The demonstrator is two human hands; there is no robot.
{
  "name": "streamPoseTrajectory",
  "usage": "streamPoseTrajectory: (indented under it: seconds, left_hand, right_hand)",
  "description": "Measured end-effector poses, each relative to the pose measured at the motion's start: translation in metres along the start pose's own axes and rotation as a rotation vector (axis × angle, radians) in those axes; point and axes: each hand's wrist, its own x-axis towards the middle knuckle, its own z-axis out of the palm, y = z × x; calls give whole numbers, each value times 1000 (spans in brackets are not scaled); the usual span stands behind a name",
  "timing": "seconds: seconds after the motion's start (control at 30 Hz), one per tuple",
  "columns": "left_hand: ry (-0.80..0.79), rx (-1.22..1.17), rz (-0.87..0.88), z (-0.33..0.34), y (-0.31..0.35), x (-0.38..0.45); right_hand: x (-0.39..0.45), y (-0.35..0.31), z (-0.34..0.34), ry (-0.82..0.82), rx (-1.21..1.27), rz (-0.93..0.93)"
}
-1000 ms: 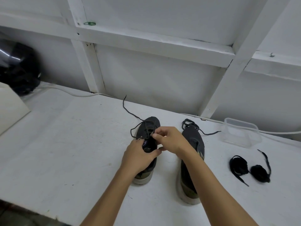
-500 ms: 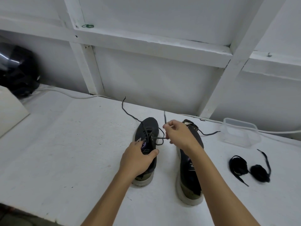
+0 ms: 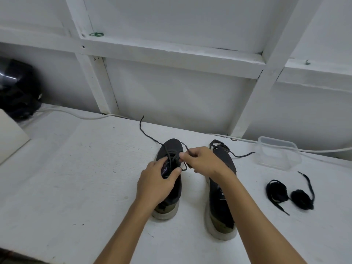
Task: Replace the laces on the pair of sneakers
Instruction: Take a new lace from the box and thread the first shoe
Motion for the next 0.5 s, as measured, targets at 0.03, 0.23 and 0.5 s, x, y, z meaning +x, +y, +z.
streamPoseTrajectory:
  seconds: [0.03,0.23,0.5]
  left_hand:
    - [46,12,61,-2,1,4]
    - [-41,-165,124,-15,9,21]
    - [-163,-651,-230,-16,-2,37]
  right_hand:
    - [1,-2,2,-4,9,3]
    - [-3,-14,10,-6,108,20]
    - [-29,2,40,188,138,90]
